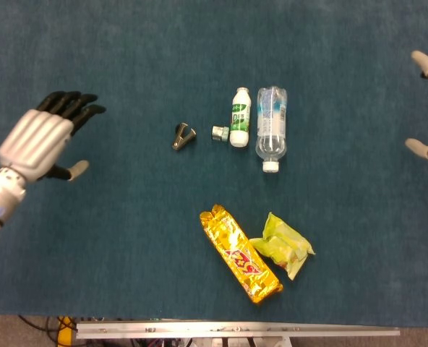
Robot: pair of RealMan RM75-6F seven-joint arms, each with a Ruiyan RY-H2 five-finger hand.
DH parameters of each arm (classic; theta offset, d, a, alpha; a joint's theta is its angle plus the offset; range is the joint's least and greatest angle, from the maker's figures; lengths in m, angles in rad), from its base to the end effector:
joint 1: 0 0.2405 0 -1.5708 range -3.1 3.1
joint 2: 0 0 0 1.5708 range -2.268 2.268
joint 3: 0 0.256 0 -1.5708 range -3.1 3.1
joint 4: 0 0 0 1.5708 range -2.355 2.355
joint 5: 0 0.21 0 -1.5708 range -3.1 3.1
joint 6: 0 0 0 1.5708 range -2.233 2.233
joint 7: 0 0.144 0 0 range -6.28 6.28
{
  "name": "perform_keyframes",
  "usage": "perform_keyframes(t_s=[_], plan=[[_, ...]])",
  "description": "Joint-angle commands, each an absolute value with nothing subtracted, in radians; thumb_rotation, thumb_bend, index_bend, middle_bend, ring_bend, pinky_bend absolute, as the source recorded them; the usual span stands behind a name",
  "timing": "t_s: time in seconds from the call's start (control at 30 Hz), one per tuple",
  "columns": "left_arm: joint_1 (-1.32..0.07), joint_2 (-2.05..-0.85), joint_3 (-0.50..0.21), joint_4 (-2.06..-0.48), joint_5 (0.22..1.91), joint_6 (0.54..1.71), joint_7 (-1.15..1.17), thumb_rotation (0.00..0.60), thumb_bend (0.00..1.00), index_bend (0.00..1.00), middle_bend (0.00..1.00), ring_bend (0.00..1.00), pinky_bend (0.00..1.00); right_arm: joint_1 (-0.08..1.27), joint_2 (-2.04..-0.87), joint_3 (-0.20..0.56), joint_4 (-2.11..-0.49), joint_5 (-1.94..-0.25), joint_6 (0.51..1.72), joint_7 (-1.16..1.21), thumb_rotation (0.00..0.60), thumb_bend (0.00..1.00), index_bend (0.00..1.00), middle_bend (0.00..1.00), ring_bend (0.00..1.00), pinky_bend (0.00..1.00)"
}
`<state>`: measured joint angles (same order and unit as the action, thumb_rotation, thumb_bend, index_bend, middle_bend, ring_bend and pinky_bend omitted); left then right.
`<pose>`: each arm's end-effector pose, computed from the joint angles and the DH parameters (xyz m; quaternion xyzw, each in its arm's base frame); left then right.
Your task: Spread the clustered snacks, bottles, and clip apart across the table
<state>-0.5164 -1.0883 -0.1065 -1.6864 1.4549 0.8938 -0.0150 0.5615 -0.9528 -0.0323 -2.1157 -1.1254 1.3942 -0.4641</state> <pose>-0.2255 0.2921 0.0957 -0.7589 -0.4028 -0.3270 0.3935 -0.1806 -0.2558 0.1554 0.6806 -0.3471 0.3408 0.5479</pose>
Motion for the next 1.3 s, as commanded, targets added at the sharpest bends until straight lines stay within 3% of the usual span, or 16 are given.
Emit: perform_keyframes(t_s=[0.03,0.27,0.4,1.3], plan=[[-0.568,-1.149,-0.130,-1.653,1.382,0.838,0.032,0.600,0.24,0.13,0.08,0.04,0.07,0.522,-0.935,-0.047,-2.116,-1.172,1.408,-0.440,0.518,0.08,0.00,0.31,0.14,0.30],[-0.639,-1.255,-0.144,-1.593,1.283,0.775,0.095,0.532,0.22,0.11,0.07,0.03,0.07,0.460,-0.927,-0.055,-2.104,-1.224,1.412,-0.406,0.518,0.08,0.00,0.31,0.14,0.30],[-0.676,-1.318,-0.147,-1.551,1.234,0.749,0.130,0.598,0.22,0.11,0.07,0.03,0.07,0.434,-0.926,-0.056,-2.094,-1.246,1.405,-0.388,0.518,0.08,0.00,0.31,0.14,0.30],[-0.827,-1.619,-0.156,-1.303,0.992,0.711,0.261,0.600,0.22,0.24,0.13,0.04,0.07,0.324,-0.907,-0.009,-2.022,-1.307,1.362,-0.265,0.519,0.08,0.00,0.31,0.14,0.30]])
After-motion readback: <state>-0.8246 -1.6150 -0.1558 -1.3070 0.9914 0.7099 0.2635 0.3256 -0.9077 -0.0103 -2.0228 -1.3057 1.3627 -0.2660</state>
